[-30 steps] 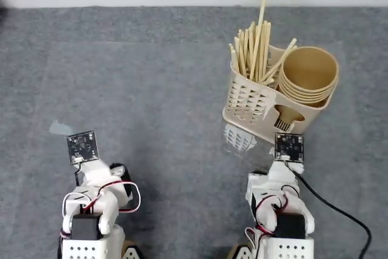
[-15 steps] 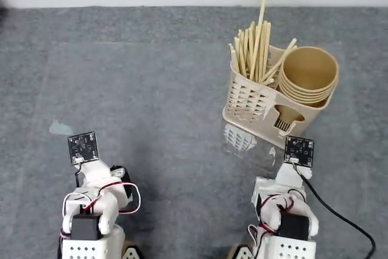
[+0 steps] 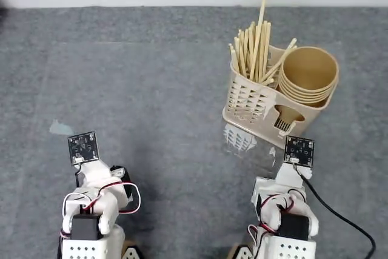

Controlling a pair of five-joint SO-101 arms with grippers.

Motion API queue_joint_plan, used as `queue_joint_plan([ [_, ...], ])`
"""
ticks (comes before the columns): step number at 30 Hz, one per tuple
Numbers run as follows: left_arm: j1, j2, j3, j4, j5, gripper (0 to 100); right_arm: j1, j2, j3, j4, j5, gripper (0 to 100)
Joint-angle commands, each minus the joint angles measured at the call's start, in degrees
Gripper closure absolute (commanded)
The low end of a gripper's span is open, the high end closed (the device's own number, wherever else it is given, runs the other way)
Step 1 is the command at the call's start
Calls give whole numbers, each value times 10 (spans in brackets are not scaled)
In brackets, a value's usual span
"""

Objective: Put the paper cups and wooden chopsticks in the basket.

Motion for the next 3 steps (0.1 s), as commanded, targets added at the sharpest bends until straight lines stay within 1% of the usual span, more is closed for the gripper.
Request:
queue_joint_plan([
  [1, -1, 1, -4, 3, 5, 987, 4, -8, 9, 2, 0, 990],
  [3, -1, 1, -4, 3, 5, 987, 4, -8, 9, 2, 0, 990],
])
